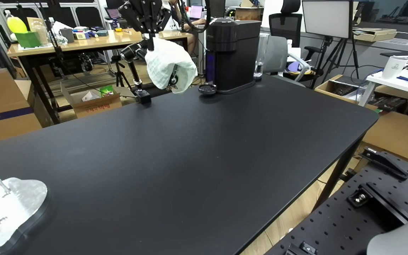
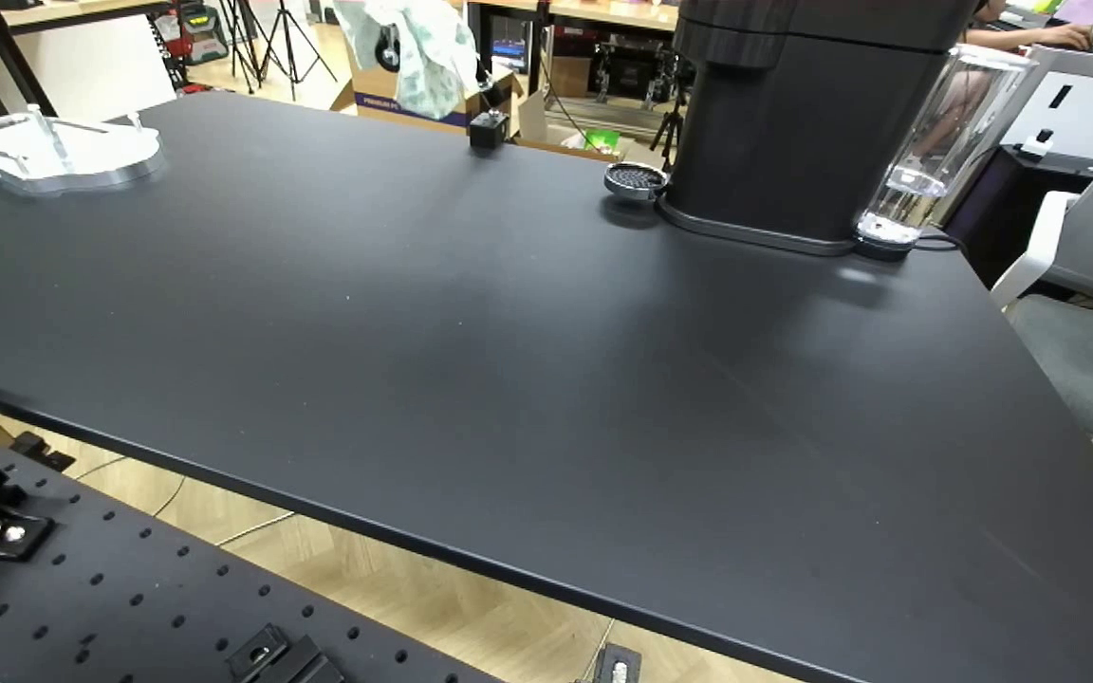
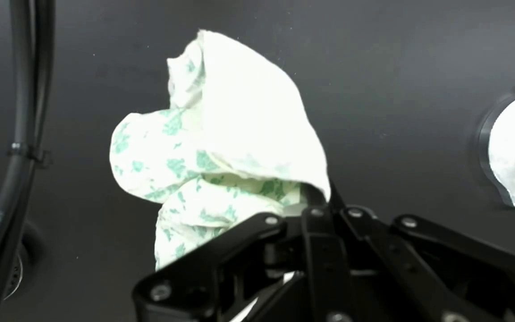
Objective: Hang the towel on the black bar
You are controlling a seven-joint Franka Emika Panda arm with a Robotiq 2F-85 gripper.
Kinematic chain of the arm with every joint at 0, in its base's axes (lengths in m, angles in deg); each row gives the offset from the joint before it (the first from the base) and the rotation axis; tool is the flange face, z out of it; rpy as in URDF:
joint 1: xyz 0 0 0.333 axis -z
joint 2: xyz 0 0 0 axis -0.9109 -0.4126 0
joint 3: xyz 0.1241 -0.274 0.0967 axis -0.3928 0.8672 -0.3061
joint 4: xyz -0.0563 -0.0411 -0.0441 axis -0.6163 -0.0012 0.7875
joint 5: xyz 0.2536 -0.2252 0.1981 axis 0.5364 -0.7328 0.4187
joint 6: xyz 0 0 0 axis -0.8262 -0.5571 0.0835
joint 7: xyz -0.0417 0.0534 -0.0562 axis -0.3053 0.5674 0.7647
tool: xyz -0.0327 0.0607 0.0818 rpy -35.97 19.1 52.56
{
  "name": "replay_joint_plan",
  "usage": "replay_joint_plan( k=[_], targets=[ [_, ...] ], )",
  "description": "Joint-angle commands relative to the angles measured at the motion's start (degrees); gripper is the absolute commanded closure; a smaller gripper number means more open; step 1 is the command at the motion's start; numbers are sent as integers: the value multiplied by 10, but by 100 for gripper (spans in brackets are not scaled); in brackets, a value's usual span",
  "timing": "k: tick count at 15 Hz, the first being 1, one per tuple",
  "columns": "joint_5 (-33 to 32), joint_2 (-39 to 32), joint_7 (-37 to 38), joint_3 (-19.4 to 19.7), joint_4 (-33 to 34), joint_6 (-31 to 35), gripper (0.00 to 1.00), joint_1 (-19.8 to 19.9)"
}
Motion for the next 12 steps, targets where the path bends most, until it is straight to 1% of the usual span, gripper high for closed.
replay_joint_plan(
  k=[1, 7, 12],
  targets=[
    [17, 7, -11, 4, -5, -26, 100, 9],
    [18, 10, -27, 14, -23, -32, 100, 23],
    [21, 6, -51, 12, -44, -31, 100, 28]
  ],
)
